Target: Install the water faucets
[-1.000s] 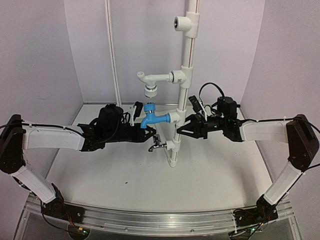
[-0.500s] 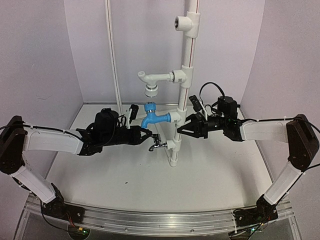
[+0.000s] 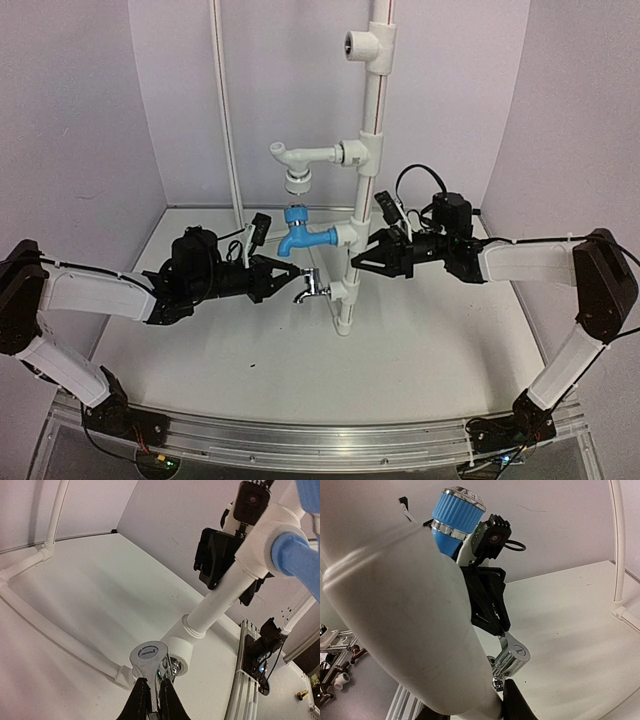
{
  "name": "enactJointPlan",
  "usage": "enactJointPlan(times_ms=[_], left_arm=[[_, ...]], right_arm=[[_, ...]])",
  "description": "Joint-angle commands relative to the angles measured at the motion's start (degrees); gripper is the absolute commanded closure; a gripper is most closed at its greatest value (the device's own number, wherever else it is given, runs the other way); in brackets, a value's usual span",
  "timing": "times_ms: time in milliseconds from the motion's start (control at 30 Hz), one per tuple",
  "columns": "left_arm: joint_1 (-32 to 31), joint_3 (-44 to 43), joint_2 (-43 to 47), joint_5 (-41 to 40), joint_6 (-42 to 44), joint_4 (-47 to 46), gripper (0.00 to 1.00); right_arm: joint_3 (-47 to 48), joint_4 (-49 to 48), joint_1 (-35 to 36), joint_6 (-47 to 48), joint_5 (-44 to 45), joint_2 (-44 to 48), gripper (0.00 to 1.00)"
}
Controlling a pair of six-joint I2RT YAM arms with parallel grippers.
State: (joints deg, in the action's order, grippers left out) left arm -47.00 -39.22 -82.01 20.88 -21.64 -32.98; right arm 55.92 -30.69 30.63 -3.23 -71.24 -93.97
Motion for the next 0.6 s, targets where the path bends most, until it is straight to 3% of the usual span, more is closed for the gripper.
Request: enactJointPlan(times_ms=[0,300,567], left_arm=[[-1.8,0.4,3.1,16.2,11.5,-3.8,1.00],[-2.4,1.9,5.3,16.5,30.6,4.6,1.00],[-8.3,2.6,8.5,2.1,46.3,11.6,1.00]], right_arm=[[2.8,4.9,-0.4,-12.0,-0.2,-0.7,1.00],[3.1,4.9,-0.4,-12.2,-0.4,-1.4,1.00],[3.2,4.9,-0.4,-12.2,-0.5,-1.8,1.00]])
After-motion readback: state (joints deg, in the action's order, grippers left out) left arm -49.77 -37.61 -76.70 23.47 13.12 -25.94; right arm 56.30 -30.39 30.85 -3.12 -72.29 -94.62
